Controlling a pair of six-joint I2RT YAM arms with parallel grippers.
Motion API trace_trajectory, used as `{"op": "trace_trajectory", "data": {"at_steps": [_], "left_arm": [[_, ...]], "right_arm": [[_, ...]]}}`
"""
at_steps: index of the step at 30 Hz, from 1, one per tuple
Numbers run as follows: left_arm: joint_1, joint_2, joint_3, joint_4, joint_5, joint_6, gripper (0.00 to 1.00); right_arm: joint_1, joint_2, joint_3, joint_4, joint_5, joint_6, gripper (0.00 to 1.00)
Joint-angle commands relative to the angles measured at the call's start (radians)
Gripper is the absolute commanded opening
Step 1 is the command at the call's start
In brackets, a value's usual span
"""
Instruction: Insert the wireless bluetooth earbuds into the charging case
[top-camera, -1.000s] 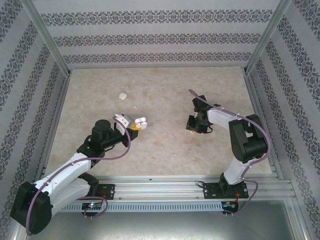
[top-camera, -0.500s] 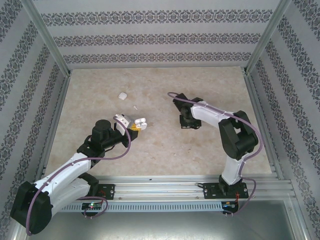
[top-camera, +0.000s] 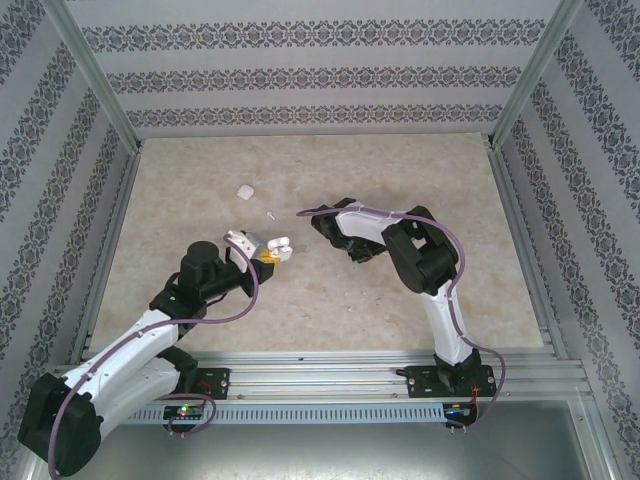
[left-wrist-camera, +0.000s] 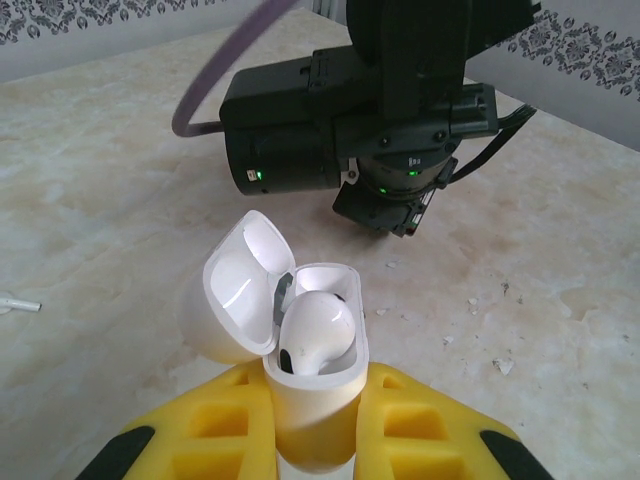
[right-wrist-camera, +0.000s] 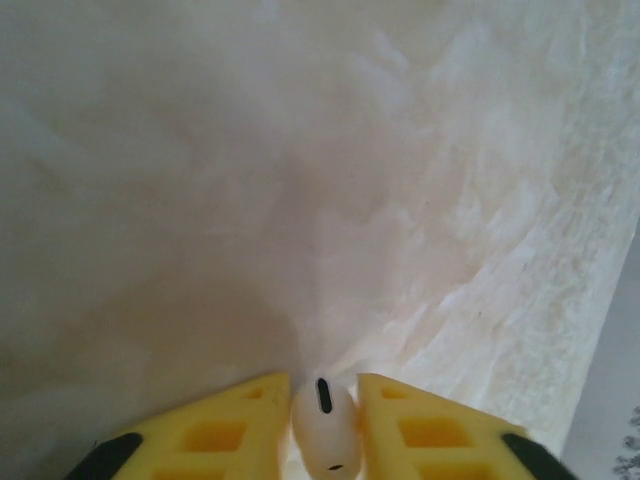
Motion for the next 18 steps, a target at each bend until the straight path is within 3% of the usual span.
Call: {"op": "trace_trajectory", "data": {"at_steps": [1, 8, 18], "left_arm": [[0.004, -0.01, 0.032, -0.015, -0.005, 0.027, 0.0], [0.004, 0.002, 0.035, -0.006, 0.0, 0.027, 0.0], [0.004, 0.002, 0.032, -0.004, 0.004, 0.02, 0.0]], "right_arm": [[0.012, 0.023, -0.021, -0.063, -0.027, -0.006, 0.31], [0.064, -0.026, -0.031, -0.043, -0.103, -0.002, 0.36], [0.039, -0.269, -0.103, 0.073, -0.343, 0.037, 0.27]]}}
